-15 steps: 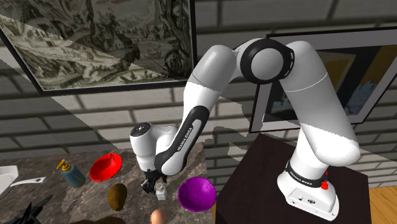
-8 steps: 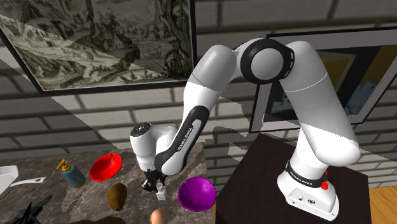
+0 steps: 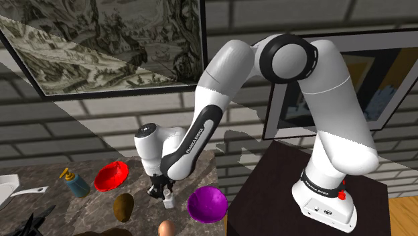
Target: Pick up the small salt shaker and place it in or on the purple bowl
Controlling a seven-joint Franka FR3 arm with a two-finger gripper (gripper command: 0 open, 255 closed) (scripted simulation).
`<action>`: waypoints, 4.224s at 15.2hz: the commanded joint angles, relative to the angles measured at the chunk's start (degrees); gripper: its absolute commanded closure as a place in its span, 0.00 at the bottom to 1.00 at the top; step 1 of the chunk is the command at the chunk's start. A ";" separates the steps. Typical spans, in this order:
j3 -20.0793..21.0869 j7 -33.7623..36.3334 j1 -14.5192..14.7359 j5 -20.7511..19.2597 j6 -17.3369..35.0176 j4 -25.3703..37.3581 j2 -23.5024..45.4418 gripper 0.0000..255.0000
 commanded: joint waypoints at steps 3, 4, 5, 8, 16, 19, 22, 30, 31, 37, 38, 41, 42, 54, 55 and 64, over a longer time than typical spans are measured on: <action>1.07 -0.85 -0.84 1.28 -2.15 -0.35 -2.55 1.00; 1.31 -1.05 -1.02 1.59 -2.68 -0.39 -3.15 1.00; 1.55 -1.25 -1.20 1.91 -3.22 -0.42 -3.74 1.00; 2.25 -1.86 -1.72 2.87 -4.87 -0.43 -5.49 1.00; 3.84 -3.47 -2.91 5.43 -9.50 0.11 -9.87 1.00; 4.53 -4.11 -3.73 6.67 -9.38 -2.62 -12.71 1.00; 6.08 -5.97 -5.64 10.06 -7.59 -10.76 -19.75 1.00; 7.75 -14.82 -6.65 23.61 -6.95 -29.71 -40.30 1.00; 7.46 -16.40 -6.04 25.95 -7.61 -32.52 -44.00 1.00; 7.89 -14.81 -6.26 23.84 -2.03 -34.04 -39.64 1.00; 8.01 -14.48 -6.37 23.40 -1.10 -34.24 -38.86 1.00; 8.28 -13.34 -6.72 21.82 1.68 -34.77 -36.40 1.00; 8.34 -12.90 -6.83 21.21 2.60 -34.91 -35.54 1.00; 6.93 -6.00 -6.91 11.47 11.89 -35.44 -25.58 1.00; 6.93 -6.00 -6.91 11.47 11.89 -35.44 -25.58 1.00; 6.92 -6.00 -6.91 11.47 11.89 -35.43 -25.58 0.00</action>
